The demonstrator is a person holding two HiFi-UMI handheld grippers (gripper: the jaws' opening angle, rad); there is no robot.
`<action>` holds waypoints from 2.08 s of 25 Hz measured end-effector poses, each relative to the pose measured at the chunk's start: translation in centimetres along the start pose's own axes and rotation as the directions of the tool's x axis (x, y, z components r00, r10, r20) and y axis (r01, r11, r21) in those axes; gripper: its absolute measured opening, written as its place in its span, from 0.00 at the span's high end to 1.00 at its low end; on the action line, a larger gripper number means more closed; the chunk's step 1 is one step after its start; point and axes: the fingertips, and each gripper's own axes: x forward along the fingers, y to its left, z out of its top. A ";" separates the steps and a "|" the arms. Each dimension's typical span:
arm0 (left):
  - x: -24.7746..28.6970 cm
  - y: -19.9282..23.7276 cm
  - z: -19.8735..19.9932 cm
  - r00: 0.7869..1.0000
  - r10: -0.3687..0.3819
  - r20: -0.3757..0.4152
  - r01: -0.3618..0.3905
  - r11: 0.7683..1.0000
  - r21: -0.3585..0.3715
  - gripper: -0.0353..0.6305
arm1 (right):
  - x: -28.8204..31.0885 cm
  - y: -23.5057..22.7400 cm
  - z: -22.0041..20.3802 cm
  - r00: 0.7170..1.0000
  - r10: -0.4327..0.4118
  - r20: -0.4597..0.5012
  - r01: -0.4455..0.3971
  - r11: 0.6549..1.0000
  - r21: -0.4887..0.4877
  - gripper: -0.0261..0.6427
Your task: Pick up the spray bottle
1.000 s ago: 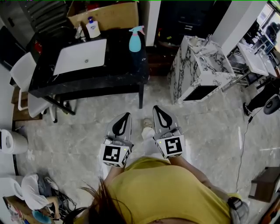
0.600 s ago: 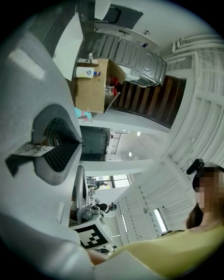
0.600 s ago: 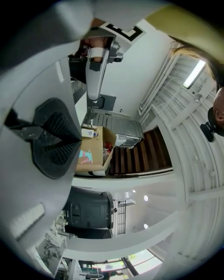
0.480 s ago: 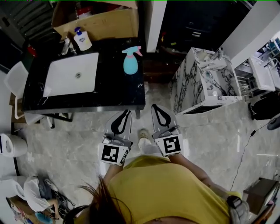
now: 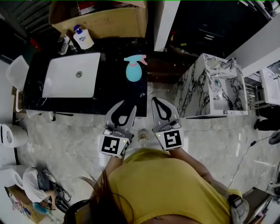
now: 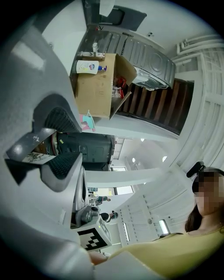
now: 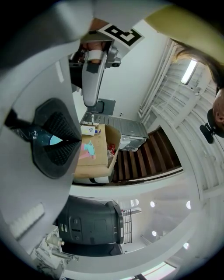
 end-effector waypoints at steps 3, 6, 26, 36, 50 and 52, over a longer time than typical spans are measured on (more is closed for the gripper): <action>0.6 0.9 -0.4 1.000 0.013 -0.013 -0.013 1.000 -0.004 0.71 | 0.7 -0.2 -0.2 1.000 0.005 -0.002 -0.005 1.000 0.003 0.96; 1.2 1.7 -0.7 0.999 0.015 -0.031 -0.016 1.000 -0.006 0.65 | 1.2 -0.1 -0.2 1.000 0.002 -0.005 -0.002 1.000 0.000 0.96; 8.0 6.3 -5.0 0.987 -0.028 -0.157 0.035 0.999 0.038 0.51 | 4.7 -2.7 -1.9 0.992 -0.099 -0.078 0.099 0.995 -0.009 0.96; 12.7 9.1 -10.2 0.958 -0.036 -0.284 0.056 0.996 0.062 0.37 | 7.3 -3.7 -3.9 0.986 -0.096 -0.137 0.096 0.995 -0.007 0.96; 18.4 10.5 -12.5 0.940 -0.068 -0.335 0.098 0.992 0.074 0.24 | 9.1 -5.0 -5.7 0.977 -0.105 -0.185 0.107 0.994 -0.002 0.96; 19.1 10.5 -12.7 0.937 -0.074 -0.341 0.105 0.992 0.074 0.24 | 9.3 -5.1 -5.8 0.976 -0.107 -0.188 0.108 0.994 -0.003 0.96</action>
